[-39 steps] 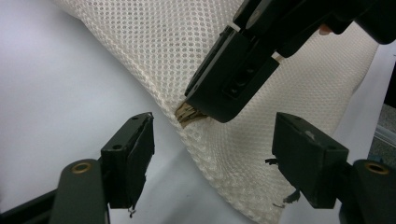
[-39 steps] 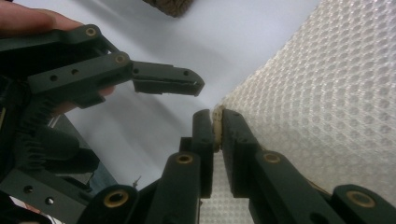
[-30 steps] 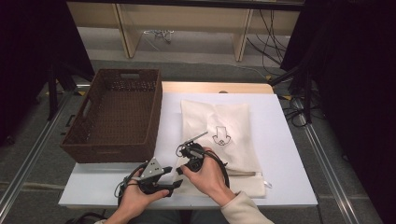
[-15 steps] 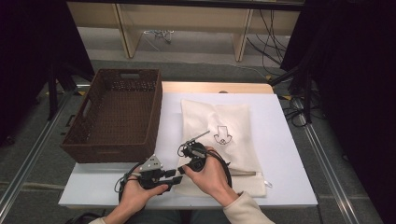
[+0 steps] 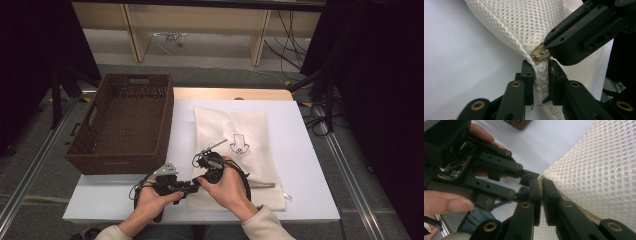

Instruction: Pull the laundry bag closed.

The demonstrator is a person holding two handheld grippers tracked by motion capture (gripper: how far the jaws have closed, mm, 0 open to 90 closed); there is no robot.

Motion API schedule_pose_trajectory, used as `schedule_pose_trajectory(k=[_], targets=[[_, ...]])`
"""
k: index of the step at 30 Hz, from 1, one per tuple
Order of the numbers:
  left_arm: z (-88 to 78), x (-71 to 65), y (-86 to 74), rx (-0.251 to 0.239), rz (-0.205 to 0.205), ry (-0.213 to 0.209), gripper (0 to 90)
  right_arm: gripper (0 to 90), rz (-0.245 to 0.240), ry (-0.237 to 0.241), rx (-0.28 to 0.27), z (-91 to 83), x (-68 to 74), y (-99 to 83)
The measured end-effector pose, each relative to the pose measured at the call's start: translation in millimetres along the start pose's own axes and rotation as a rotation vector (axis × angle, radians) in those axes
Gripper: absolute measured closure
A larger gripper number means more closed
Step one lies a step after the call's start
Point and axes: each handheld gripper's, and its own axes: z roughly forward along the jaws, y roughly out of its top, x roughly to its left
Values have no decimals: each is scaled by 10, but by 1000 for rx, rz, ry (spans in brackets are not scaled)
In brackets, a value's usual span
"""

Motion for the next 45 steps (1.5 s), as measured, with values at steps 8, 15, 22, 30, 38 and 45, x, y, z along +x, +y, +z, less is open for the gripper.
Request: schedule_pose_trajectory(k=[8,15,22,30,38,45], targets=[[4,-13,15,-32,-20,13,838,875,14,14,-16,-46,-27,-22],[3,-56,16,-49,-33,11,847,876,43,47,-45,-94,-102,-83],[-23,-75,23,-64,-27,32,854,877,52,38,-63,-105,-129,-118],[-34,-86,18,-81,-15,37,855,877,64,24,-51,-103,-162,-142],[-61,-110,41,-87,-5,44,856,877,74,26,-31,-93,-210,-149],[-90,-142,69,-103,2,38,856,877,86,4,-18,-86,-256,-174]])
